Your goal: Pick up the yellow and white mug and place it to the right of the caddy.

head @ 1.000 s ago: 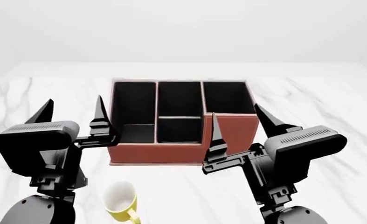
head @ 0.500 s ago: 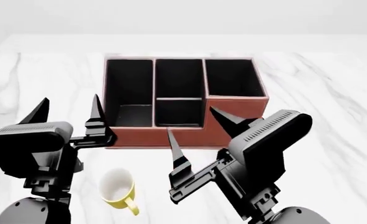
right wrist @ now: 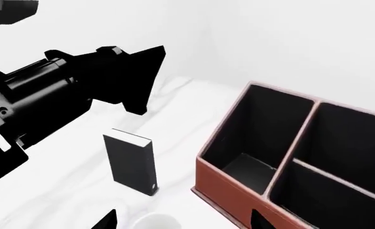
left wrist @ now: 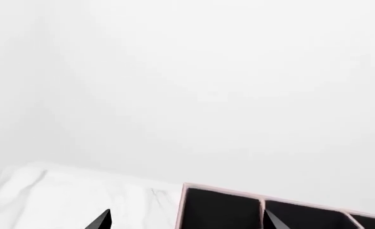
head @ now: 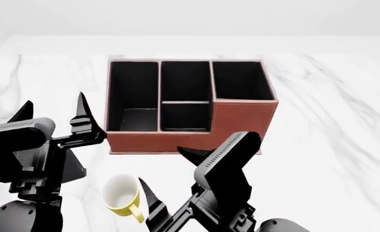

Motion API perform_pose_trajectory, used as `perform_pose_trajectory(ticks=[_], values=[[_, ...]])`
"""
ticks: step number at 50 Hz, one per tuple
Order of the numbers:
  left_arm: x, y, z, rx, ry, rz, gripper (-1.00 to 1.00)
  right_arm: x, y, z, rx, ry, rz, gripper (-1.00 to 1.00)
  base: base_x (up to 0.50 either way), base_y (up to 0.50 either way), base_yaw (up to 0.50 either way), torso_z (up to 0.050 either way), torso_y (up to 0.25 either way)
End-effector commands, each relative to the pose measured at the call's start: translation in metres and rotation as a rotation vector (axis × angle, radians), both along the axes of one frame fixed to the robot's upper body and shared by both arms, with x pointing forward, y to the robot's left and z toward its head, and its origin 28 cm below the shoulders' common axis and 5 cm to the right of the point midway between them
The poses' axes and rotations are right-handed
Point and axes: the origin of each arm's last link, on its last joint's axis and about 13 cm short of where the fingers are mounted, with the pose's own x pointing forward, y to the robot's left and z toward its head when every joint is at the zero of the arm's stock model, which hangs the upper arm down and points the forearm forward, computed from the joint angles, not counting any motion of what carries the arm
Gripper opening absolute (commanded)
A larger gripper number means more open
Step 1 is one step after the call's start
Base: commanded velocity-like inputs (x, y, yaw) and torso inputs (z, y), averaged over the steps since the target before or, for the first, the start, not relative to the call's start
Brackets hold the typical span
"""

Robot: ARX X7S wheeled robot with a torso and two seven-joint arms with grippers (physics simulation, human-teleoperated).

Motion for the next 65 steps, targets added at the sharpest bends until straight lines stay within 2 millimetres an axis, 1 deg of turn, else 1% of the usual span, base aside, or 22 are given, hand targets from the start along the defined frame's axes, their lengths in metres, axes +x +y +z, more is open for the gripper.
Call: perform_pose_trajectory(ticks=[1, 16, 27, 36, 48, 54, 65], values=[[0.001, 0.004, 0.002, -0.014, 0.014, 0.030, 1.00, 0.001, 0.007, -0.007, 0.014, 0.061, 0.072, 1.00, 0.00, 0.00, 0.00, 0.000, 0.000], [0.001, 0.006, 0.002, -0.020, 0.013, 0.043, 1.00, -0.001, 0.015, -0.014, 0.049, 0.114, 0.141, 1.00, 0.00, 0.00, 0.00, 0.000, 0.000], [0.001, 0.005, 0.002, -0.012, 0.018, 0.040, 1.00, -0.002, 0.019, -0.022, 0.043, 0.155, 0.169, 1.00, 0.00, 0.00, 0.00, 0.000, 0.000], [0.000, 0.004, 0.001, -0.007, 0.019, 0.036, 1.00, -0.002, 0.018, -0.030, 0.027, 0.189, 0.159, 1.00, 0.00, 0.00, 0.00, 0.000, 0.000], [0.000, 0.004, 0.001, -0.001, 0.021, 0.031, 1.00, -0.001, 0.017, -0.037, 0.017, 0.216, 0.139, 1.00, 0.00, 0.00, 0.00, 0.000, 0.000], [0.001, 0.004, 0.001, 0.000, 0.021, 0.029, 1.00, -0.004, 0.014, -0.037, 0.015, 0.218, 0.124, 1.00, 0.00, 0.00, 0.00, 0.000, 0.000], [0.000, 0.003, 0.002, 0.003, 0.021, 0.025, 1.00, -0.004, 0.015, -0.046, -0.011, 0.256, 0.108, 1.00, 0.00, 0.00, 0.00, 0.000, 0.000]])
